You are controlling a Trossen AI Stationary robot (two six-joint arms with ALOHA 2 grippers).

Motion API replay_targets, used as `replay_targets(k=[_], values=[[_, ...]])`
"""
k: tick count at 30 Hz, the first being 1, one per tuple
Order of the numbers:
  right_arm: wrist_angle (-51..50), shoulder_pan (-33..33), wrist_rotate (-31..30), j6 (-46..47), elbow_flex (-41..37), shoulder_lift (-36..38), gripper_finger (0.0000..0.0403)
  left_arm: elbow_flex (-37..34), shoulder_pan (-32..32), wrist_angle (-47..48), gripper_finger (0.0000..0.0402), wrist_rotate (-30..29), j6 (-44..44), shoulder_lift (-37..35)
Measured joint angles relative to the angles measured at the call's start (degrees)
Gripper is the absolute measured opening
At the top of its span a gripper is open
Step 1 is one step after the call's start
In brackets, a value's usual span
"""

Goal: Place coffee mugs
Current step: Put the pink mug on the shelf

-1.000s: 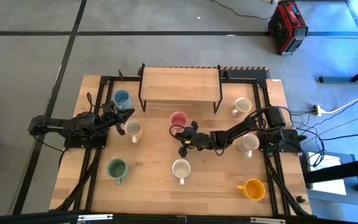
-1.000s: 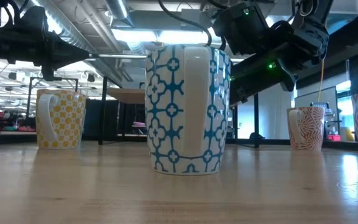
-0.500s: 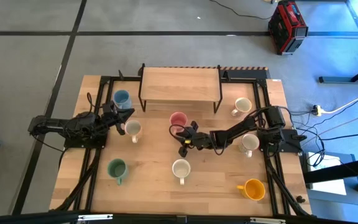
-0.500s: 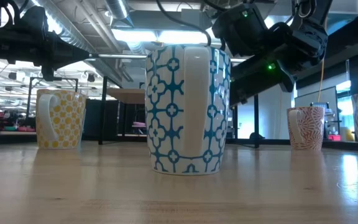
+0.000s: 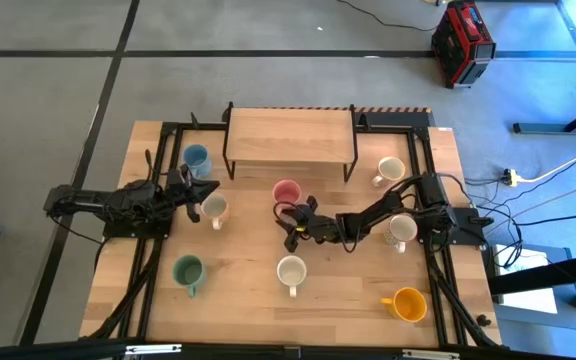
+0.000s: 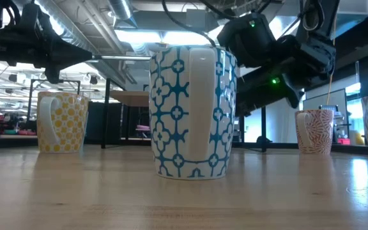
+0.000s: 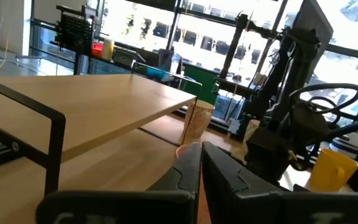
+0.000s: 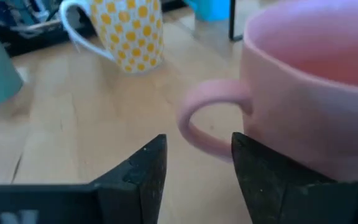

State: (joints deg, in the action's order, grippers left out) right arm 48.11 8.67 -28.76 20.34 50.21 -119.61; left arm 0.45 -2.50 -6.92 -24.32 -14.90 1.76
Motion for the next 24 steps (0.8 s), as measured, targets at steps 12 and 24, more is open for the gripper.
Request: replay_targets(k=[12,24], values=[[-0.19,-0.07,-0.63,-5.38,2.63,0.02,0.0174,1.2,0.0,0.62,0.0009,3.04,-6.01,6.57],[-0.21,-0.07,-0.63,-5.22,2.63,0.04,0.0175,13.77,0.37,1.16,0.0009,4.5,-5.97,34.39]])
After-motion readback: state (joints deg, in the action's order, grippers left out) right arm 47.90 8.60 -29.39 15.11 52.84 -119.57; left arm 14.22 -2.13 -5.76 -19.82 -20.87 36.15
